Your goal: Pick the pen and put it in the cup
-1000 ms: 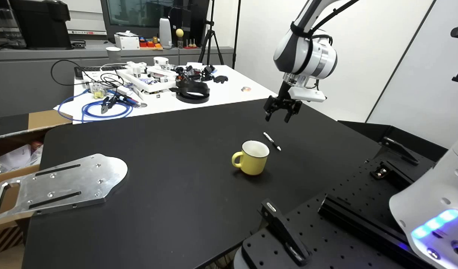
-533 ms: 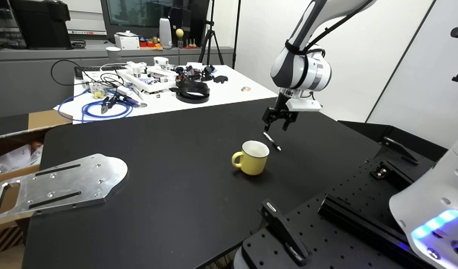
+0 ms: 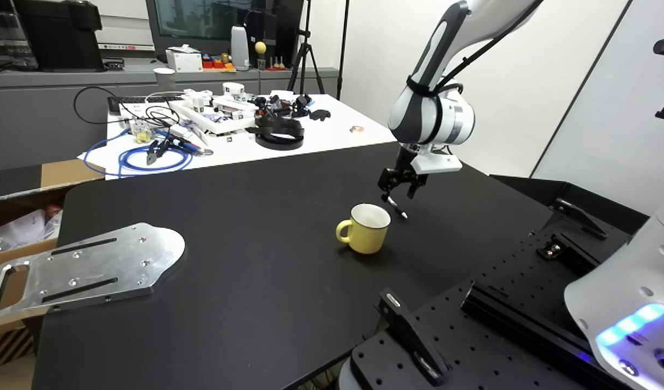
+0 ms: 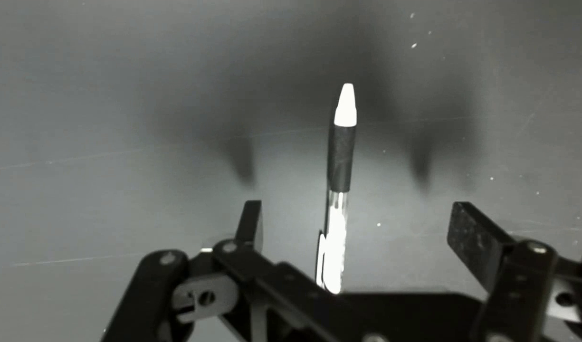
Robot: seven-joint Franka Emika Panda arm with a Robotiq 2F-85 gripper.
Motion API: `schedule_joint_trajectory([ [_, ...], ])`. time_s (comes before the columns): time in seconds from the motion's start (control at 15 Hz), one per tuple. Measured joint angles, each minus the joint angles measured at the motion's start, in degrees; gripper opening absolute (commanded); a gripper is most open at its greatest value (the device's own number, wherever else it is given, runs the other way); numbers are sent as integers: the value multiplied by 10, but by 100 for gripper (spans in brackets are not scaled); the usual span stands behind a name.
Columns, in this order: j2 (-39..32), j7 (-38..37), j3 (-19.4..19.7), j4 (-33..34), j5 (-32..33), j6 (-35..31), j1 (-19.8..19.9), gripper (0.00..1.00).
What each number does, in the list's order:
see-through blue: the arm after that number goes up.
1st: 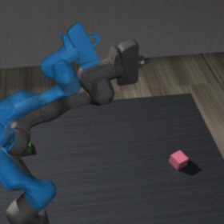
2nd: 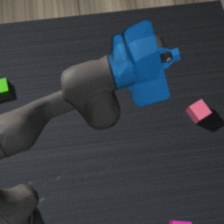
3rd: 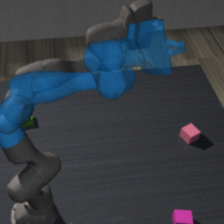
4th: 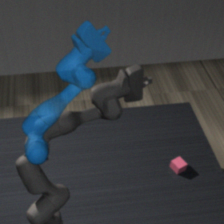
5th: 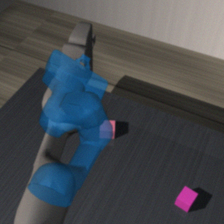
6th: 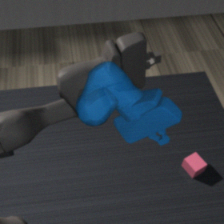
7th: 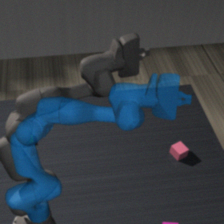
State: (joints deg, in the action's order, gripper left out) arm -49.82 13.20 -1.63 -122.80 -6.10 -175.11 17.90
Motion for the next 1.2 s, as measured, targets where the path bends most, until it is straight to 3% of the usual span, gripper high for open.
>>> schedule_joint_trajectory([
  [0.33, -16, -10, 9, 5, 6, -5, -14, 99],
  [0.4, -19, -11, 10, 6, 6, -6, -16, 74],
  [0.53, -24, -12, 14, 9, 6, -6, -20, 68],
  [1.2, -32, -24, 24, 26, 6, -6, -26, 0],
])
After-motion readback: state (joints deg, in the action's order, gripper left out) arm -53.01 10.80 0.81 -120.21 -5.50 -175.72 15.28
